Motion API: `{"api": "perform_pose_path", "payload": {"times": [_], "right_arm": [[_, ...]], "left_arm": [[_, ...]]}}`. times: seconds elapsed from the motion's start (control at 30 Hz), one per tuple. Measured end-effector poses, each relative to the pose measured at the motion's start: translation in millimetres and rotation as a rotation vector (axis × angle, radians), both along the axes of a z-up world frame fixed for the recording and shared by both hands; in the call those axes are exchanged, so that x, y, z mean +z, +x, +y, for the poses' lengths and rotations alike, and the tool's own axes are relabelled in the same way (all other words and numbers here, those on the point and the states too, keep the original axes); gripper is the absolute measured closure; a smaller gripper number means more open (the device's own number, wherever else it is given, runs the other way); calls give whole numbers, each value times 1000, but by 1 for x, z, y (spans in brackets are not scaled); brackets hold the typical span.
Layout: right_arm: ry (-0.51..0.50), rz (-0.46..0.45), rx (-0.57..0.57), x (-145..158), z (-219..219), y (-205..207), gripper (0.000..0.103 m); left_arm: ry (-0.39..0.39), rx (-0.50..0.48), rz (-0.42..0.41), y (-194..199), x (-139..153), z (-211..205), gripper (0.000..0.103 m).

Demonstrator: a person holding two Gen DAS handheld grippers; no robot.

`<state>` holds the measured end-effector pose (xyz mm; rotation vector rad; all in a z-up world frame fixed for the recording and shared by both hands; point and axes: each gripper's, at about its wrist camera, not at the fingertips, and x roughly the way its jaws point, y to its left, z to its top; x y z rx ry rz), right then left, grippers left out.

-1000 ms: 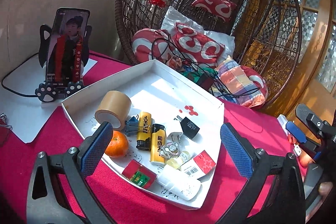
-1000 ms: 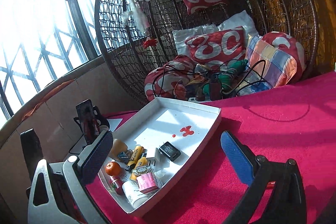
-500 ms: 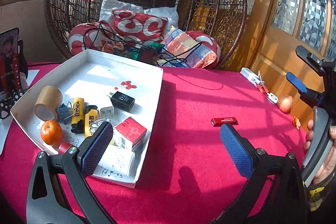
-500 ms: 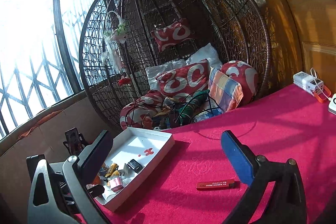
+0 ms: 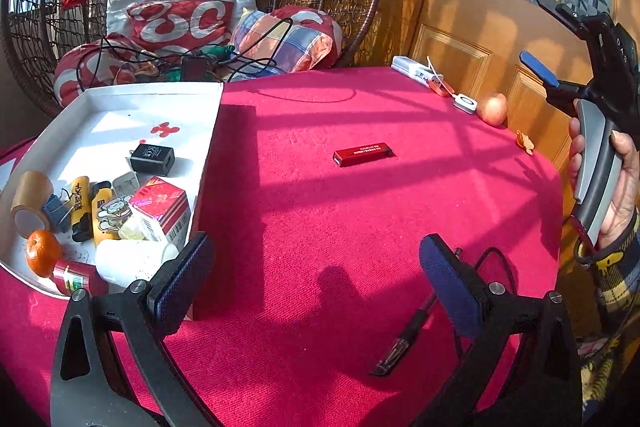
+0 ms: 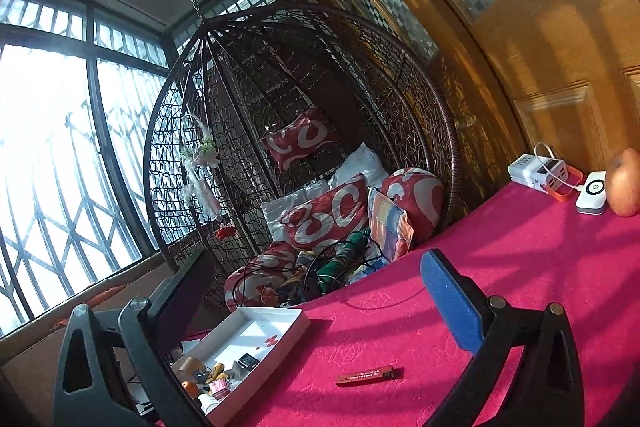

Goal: Organize rigid objects
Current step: 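Open both tools and withdraw them from the tray toward the black pen, then grasp the black pen with the left tool while the right tool grasps the red USB stick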

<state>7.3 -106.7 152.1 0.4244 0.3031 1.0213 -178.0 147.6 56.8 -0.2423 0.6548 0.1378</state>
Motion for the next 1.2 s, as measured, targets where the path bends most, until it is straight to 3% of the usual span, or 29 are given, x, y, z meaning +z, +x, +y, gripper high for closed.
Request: {"api": "perform_pose_path", "payload": {"times": [0.13,0.23,0.47,0.53,0.57,0.63,0.67,0.7,0.83,0.93,1.07,1.17,1.2], "right_arm": [[-19,23,19,-6,-2,2,0],[-16,36,26,-9,-3,2,0],[-12,56,8,-14,-12,8,0],[-8,77,9,-17,-12,12,0],[-7,87,11,-18,-12,14,0],[-7,93,13,-20,-12,14,0],[-8,87,12,-20,-13,13,0],[-8,76,10,-19,-13,12,0],[33,23,28,-14,-15,8,0],[-93,6,106,-12,9,14,0],[-413,17,180,-35,73,36,0],[-621,13,299,-66,126,56,0],[-667,24,330,-76,141,61,0]], "left_arm": [[52,-114,83,11,-12,-24,0],[122,-137,166,20,-24,-37,0],[95,-217,223,18,-39,-44,1],[123,-248,264,24,-47,-53,15],[153,-262,285,27,-51,-58,28],[168,-299,273,31,-48,-66,38],[164,-318,276,32,-47,-69,49],[170,-330,282,33,-46,-71,54],[177,-357,309,29,-45,-72,59],[159,-356,314,27,-45,-68,59],[149,-329,310,33,-45,-73,60],[117,-314,302,35,-45,-69,65],[112,-298,295,34,-45,-67,74]]}}
